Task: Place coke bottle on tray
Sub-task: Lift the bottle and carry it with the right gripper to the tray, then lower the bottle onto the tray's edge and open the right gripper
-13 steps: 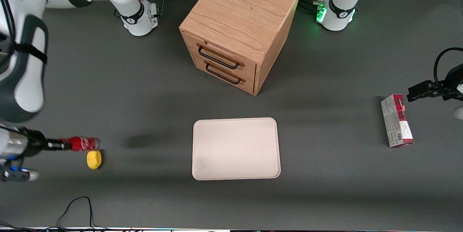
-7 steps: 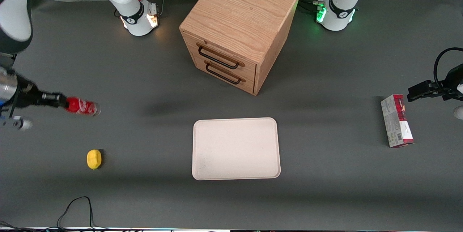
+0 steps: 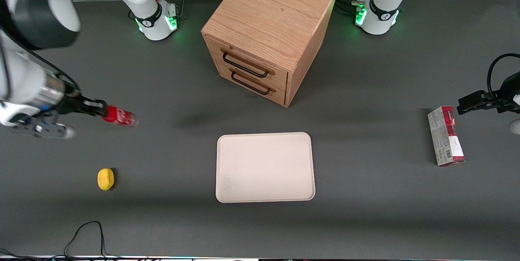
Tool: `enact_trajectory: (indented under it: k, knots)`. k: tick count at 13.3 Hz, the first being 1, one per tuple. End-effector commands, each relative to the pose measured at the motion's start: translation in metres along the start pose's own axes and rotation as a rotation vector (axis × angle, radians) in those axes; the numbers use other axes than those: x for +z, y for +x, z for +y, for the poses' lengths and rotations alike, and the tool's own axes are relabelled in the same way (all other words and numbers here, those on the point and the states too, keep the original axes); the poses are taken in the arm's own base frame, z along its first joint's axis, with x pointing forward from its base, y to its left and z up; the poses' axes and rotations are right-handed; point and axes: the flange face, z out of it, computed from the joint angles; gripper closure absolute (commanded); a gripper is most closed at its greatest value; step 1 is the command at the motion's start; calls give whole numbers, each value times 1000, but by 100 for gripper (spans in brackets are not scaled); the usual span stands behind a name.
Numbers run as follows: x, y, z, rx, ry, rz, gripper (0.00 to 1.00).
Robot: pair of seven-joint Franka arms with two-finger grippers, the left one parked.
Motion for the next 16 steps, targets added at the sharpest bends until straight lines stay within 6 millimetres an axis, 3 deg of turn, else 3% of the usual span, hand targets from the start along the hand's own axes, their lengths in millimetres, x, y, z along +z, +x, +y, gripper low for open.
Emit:
enact_trajectory:
  k: [1, 5, 8, 10, 12, 16]
  knots:
    - [15, 33, -77, 106, 14, 16, 100]
    - [49, 49, -154, 170, 49, 47, 100]
    - [91, 62, -204, 223, 106, 85, 100]
    - [109, 74, -213, 252, 138, 120, 100]
    - [136, 76, -236, 265, 146, 154, 100]
    - [167, 80, -250, 277, 123, 195, 100]
